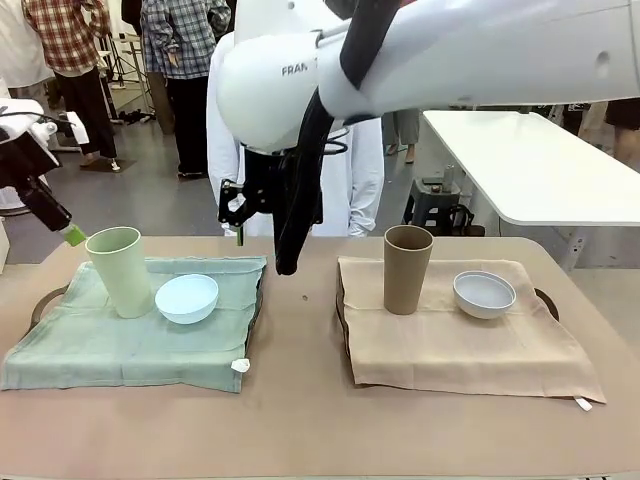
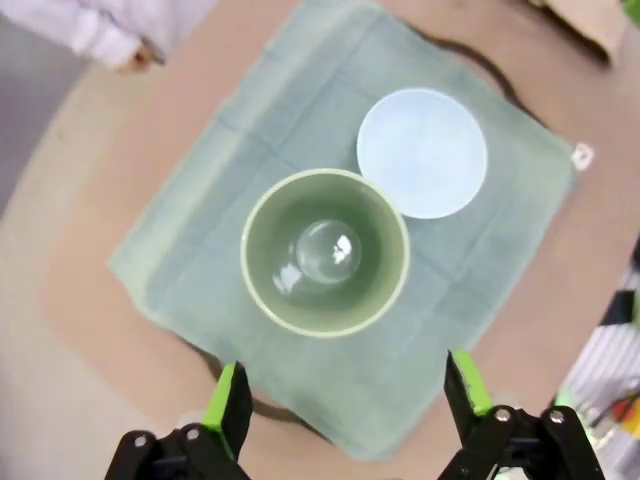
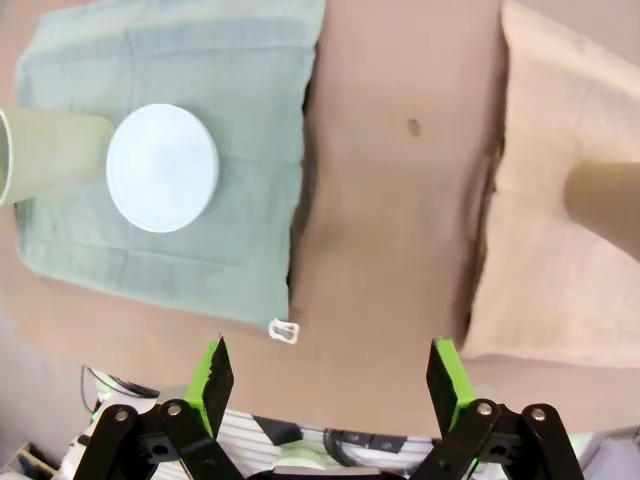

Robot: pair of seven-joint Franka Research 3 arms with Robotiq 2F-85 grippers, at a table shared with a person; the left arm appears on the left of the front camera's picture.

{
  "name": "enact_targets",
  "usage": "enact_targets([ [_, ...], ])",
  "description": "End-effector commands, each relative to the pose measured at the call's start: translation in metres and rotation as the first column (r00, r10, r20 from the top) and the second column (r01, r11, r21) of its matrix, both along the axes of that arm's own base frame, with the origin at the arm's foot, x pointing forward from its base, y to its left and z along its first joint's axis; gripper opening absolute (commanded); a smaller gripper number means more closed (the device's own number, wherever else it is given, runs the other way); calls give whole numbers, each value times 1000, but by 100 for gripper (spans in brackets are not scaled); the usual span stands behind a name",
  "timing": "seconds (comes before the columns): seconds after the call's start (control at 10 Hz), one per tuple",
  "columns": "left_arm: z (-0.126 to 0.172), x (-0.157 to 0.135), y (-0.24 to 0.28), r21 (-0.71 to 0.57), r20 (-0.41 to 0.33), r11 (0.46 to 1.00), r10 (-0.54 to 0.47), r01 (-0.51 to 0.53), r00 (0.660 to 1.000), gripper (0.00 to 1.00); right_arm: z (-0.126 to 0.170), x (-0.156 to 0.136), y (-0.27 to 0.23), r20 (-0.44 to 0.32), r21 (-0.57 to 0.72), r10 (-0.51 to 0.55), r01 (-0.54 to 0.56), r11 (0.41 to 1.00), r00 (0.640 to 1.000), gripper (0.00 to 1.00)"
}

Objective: Set up a tray with a mat and arrange the tableware.
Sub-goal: Place the Picnic Bowl and Reusable plastic cup back onto the Handle tray in front of the human's position.

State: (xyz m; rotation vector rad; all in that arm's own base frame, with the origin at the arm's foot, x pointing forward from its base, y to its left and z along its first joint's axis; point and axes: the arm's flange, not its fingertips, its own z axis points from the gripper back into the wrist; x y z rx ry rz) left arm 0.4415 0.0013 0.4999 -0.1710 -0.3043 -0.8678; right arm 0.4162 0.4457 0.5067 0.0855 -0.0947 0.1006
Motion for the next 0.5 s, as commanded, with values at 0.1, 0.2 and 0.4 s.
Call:
enact_targets([
  [0.1,32,3,-30,19,-91,985,171,-170,981,100,22,-8,-23,-43,-53,-26,24,998,999,100],
  [0.2,34,10,-37,58,-128,972,234,-228,964,100,25,-6,-26,-40,-61,-41,38,997,998,100],
  [0.4,27,20,-52,180,-98,909,398,-377,912,100,17,11,-26,-57,-51,-47,44,998,997,100],
])
